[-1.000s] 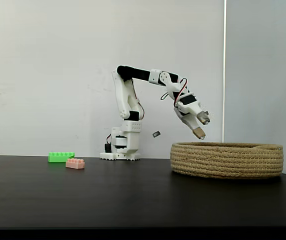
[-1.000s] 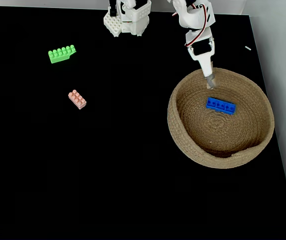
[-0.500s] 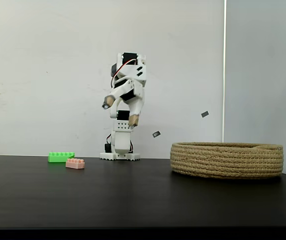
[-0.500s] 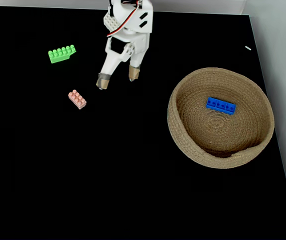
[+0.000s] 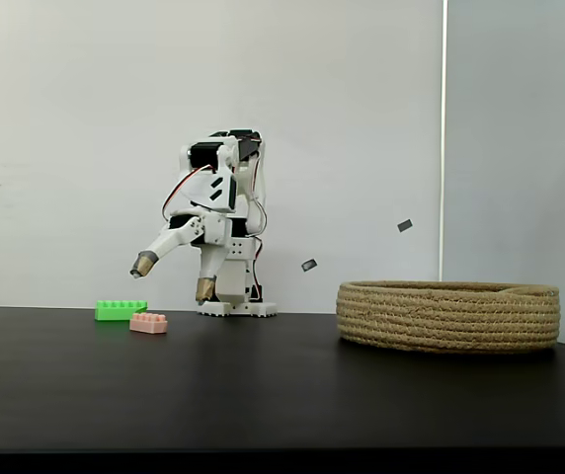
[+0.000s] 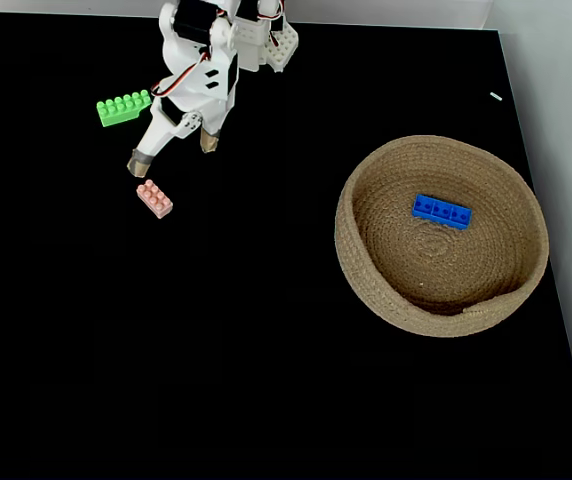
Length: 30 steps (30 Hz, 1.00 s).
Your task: Place the lego blocks in the tray
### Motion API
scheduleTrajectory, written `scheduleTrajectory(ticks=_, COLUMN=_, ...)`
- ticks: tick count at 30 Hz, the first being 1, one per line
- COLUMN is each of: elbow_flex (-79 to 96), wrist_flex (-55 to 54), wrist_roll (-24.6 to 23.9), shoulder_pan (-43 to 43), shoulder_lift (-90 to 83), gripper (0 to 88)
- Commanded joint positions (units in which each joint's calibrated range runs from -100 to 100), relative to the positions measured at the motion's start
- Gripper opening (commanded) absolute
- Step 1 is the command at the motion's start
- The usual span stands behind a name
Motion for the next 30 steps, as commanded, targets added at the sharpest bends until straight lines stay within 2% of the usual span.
scheduleTrajectory(ticks=1, elbow_flex=-0.74, wrist_flex=-2.92, wrist_roll=1.71, shoulder_pan=3.26, shoulder_lift=1.42, gripper=46.2)
scheduleTrajectory(ticks=5, elbow_flex=-2.84, wrist_flex=-6.83, wrist_roll=2.59, shoulder_pan=5.07, shoulder_lift=8.38, gripper=45.4)
scheduleTrajectory(ticks=10, elbow_flex=-11.59, wrist_flex=-6.50, wrist_roll=3.08, shoulder_pan=5.98, shoulder_lift=21.11, gripper=45.5)
scheduleTrajectory(ticks=16, elbow_flex=-14.78, wrist_flex=-6.75, wrist_roll=2.83, shoulder_pan=4.99, shoulder_lift=25.07, gripper=44.5)
scheduleTrajectory(ticks=19, elbow_flex=-14.78, wrist_flex=-8.00, wrist_roll=3.22, shoulder_pan=5.15, shoulder_lift=25.93, gripper=38.2)
scheduleTrajectory(ticks=22, elbow_flex=-14.97, wrist_flex=-10.33, wrist_roll=3.91, shoulder_pan=5.81, shoulder_lift=27.04, gripper=24.6)
scheduleTrajectory(ticks=24, elbow_flex=-15.24, wrist_flex=-11.33, wrist_roll=4.05, shoulder_pan=6.14, shoulder_lift=27.65, gripper=19.1)
scheduleTrajectory(ticks=26, elbow_flex=-15.24, wrist_flex=-11.91, wrist_roll=4.05, shoulder_pan=6.31, shoulder_lift=27.82, gripper=3.7)
scheduleTrajectory(ticks=27, elbow_flex=-15.15, wrist_flex=-12.08, wrist_roll=4.10, shoulder_pan=6.39, shoulder_lift=27.73, gripper=0.2)
scheduleTrajectory(ticks=30, elbow_flex=-14.42, wrist_flex=-12.00, wrist_roll=4.10, shoulder_pan=5.98, shoulder_lift=26.79, gripper=0.1)
